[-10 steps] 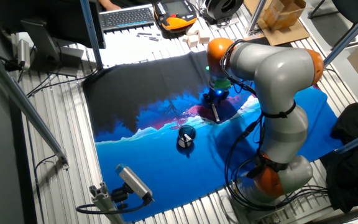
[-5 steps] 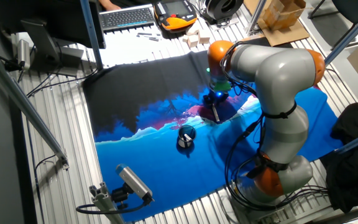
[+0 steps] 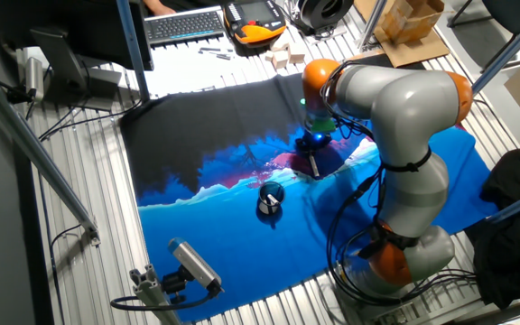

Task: Put the pen into the pen holder

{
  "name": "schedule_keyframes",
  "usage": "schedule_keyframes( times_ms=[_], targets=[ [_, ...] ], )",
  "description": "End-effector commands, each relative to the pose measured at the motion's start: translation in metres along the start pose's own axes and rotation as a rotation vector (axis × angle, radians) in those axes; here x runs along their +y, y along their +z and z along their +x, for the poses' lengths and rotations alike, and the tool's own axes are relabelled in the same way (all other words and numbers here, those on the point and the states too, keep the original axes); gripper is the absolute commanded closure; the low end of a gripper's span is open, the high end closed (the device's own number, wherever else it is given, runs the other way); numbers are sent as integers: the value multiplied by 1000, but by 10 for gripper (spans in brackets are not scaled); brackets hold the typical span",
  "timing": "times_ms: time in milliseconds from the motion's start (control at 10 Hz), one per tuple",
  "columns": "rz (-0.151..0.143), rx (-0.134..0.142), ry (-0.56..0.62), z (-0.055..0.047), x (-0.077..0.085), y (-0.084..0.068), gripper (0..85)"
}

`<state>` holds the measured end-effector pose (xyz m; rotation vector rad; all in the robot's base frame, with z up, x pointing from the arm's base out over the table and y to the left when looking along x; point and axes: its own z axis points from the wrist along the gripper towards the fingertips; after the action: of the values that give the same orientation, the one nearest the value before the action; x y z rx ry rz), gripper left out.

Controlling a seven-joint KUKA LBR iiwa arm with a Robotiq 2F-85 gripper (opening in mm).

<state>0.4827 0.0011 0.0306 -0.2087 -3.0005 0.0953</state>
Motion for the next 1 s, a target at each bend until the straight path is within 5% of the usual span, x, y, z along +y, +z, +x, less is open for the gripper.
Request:
schedule_keyframes(
  times_ms=[0,100,500,900],
  targets=[
    [-2,1,0,0,0,0,680],
    [-6,0,3,0,0,1,850],
    [-4,6,0,0,-1,-6,850],
    [-17,20,90,1,-5,-34,850]
  ],
)
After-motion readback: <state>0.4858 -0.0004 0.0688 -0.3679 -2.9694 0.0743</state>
